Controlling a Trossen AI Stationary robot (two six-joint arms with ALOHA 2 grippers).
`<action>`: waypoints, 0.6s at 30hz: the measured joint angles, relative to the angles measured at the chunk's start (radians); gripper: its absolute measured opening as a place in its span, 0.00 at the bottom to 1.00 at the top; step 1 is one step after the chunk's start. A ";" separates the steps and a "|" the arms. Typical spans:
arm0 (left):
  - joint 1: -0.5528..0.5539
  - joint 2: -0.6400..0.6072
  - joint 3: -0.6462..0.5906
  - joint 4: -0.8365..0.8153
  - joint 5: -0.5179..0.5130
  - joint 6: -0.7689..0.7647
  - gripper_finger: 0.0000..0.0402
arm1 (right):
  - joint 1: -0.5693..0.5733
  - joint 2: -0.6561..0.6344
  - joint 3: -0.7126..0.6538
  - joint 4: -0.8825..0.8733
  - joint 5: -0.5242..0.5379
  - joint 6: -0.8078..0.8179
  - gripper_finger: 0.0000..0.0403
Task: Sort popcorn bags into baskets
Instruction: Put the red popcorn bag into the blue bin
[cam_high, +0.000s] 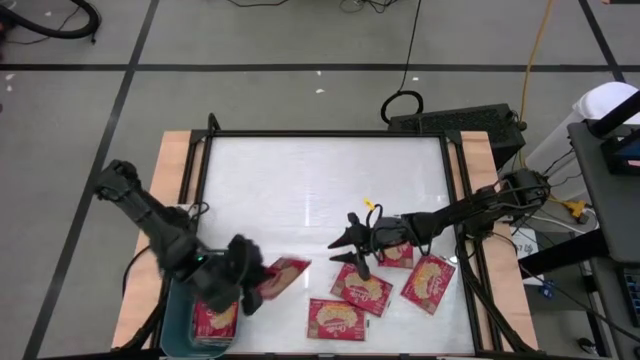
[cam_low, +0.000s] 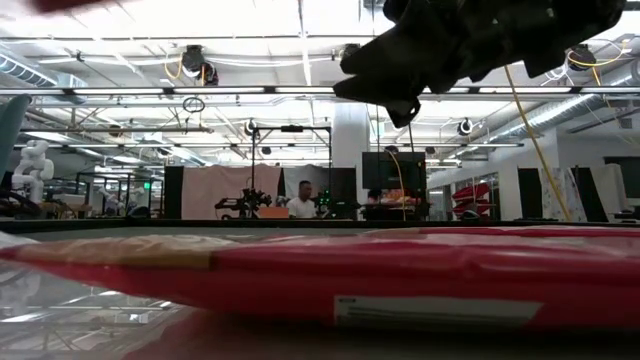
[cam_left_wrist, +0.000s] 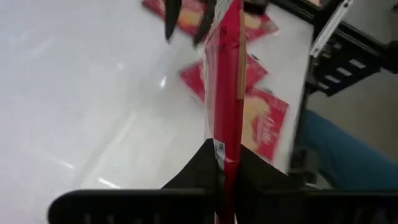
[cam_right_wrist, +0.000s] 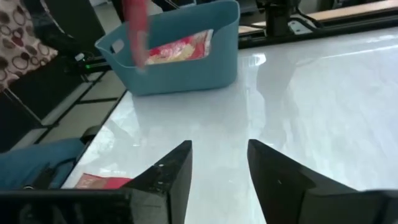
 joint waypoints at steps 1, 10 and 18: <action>-0.029 -0.003 0.000 -0.033 -0.010 -0.059 0.08 | 0.000 0.000 0.000 -0.003 0.001 -0.006 0.37; -0.246 -0.006 0.000 -0.325 -0.061 -0.610 0.06 | 0.000 0.000 0.000 0.016 0.001 -0.069 0.36; -0.441 -0.006 0.000 -0.587 0.013 -1.095 0.09 | 0.005 0.000 0.000 0.016 0.001 -0.070 0.36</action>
